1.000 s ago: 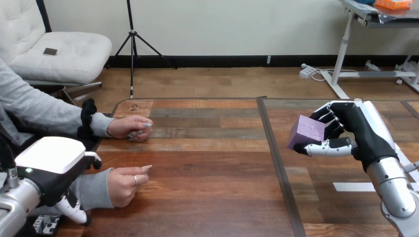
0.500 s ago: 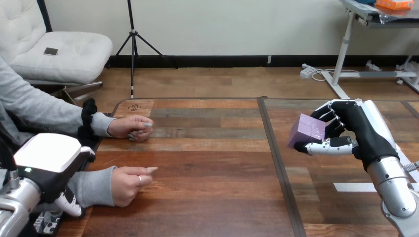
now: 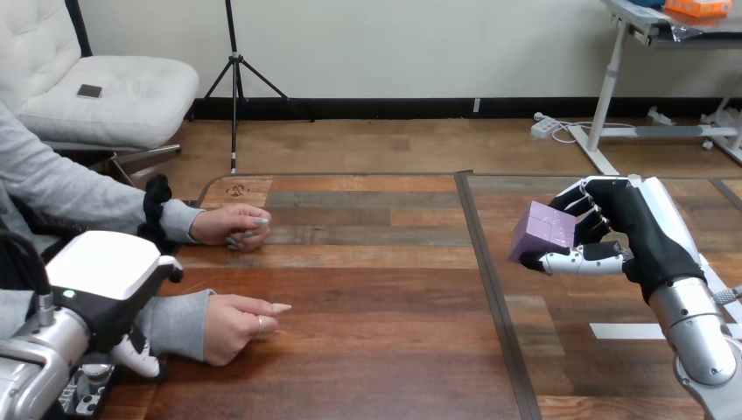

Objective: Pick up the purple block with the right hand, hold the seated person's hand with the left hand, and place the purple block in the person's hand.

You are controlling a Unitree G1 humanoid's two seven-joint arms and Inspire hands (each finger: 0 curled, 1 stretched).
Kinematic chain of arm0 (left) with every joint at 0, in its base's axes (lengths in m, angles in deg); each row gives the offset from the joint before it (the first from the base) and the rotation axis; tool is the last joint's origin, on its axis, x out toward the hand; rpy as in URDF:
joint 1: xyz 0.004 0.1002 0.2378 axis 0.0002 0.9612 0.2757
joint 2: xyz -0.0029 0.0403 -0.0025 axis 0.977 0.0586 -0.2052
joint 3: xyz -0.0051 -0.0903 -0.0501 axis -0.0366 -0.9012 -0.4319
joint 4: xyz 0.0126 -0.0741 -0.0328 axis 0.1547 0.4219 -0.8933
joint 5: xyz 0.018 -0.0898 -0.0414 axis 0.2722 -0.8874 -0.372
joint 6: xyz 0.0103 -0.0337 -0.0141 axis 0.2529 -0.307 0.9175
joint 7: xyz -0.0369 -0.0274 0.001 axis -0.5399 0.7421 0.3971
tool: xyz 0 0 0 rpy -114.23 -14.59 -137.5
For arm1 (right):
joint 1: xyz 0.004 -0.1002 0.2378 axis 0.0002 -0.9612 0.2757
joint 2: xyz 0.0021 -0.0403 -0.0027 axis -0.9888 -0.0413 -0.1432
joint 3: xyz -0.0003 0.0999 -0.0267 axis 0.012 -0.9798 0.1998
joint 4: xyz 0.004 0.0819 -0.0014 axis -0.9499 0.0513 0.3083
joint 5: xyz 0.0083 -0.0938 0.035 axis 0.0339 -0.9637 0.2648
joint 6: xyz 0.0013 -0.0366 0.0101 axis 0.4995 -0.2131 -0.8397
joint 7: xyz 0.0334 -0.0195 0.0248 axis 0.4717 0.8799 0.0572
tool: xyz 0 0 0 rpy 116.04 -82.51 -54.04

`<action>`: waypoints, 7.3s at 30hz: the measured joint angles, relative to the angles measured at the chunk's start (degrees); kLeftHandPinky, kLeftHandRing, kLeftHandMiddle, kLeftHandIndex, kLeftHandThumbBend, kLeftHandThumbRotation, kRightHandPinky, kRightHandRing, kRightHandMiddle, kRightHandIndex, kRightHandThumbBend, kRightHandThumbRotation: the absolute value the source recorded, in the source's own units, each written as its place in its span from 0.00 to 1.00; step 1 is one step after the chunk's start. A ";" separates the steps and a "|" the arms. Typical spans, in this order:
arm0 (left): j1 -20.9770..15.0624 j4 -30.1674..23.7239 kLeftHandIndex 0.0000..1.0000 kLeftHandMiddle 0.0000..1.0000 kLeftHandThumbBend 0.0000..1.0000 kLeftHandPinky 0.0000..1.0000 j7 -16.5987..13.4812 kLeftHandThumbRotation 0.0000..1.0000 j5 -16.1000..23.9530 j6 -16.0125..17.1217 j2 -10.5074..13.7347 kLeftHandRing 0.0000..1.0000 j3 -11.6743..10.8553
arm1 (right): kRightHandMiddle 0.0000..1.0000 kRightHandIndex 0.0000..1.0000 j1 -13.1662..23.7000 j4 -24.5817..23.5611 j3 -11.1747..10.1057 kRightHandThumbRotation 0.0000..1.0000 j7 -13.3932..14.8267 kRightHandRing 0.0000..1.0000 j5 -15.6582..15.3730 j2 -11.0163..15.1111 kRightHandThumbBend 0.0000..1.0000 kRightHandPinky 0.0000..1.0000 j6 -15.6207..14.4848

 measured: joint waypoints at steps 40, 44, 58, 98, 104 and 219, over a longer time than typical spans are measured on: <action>-5.51 9.67 0.63 0.63 0.97 0.58 -5.93 0.12 -1.51 4.39 -1.95 0.62 4.40 | 0.43 0.45 -0.13 0.00 -0.38 0.00 0.01 0.40 0.33 -0.19 0.83 0.36 0.14; -6.26 10.15 0.61 0.60 0.96 0.51 -4.85 0.10 -1.98 3.82 -2.03 0.57 4.65 | 0.43 0.45 -0.13 0.00 -0.56 0.00 0.01 0.39 0.36 -0.19 0.83 0.36 0.14; -8.26 11.54 0.60 0.58 0.95 0.42 -3.31 0.06 -3.09 3.08 -2.63 0.53 5.84 | 0.42 0.45 -0.14 0.00 -1.13 0.00 -0.41 0.38 1.08 -0.22 0.82 0.35 0.19; -10.20 17.15 0.35 0.34 0.84 0.18 -5.44 0.00 -11.79 3.30 -5.30 0.25 6.15 | 0.42 0.45 -0.17 0.00 -1.36 0.00 -0.86 0.37 1.33 -0.31 0.82 0.34 0.30; -10.22 17.35 0.35 0.34 0.84 0.18 -5.61 0.00 -11.86 3.30 -5.50 0.25 6.15 | 0.42 0.45 -0.18 0.00 -1.36 0.00 -0.86 0.37 1.33 -0.32 0.83 0.34 0.30; -2.74 3.46 0.33 0.31 0.83 0.19 -7.42 0.00 -17.53 7.83 -5.29 0.27 -1.59 | 0.42 0.45 9.87 12.32 3.36 0.00 -0.93 0.37 -3.44 -12.47 0.83 0.34 -12.92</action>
